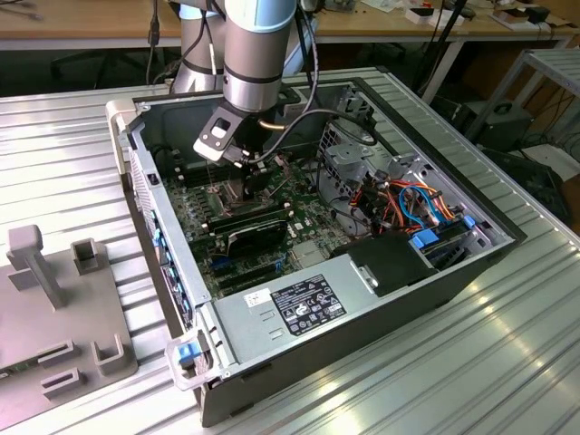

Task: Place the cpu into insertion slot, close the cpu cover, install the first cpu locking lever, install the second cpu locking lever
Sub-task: 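Place the cpu into insertion slot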

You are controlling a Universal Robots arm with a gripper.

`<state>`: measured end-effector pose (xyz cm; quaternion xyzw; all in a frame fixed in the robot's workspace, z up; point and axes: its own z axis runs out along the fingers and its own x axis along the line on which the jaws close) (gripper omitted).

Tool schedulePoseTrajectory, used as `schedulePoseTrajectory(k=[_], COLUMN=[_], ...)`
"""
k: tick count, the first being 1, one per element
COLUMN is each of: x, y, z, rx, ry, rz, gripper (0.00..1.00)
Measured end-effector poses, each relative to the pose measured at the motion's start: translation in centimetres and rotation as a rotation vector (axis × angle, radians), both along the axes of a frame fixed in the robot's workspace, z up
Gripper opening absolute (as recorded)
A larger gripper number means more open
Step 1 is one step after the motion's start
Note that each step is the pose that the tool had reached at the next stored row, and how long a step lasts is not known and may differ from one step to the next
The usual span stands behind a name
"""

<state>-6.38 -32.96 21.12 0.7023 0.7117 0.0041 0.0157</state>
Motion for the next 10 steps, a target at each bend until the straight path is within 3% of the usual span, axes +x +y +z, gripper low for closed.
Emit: schedulePoseTrajectory(k=[10], x=[-0.13], y=[-0.04], z=[-0.5], rx=[-0.0001], ry=[0.0001], rz=[0.0], gripper=[0.54])
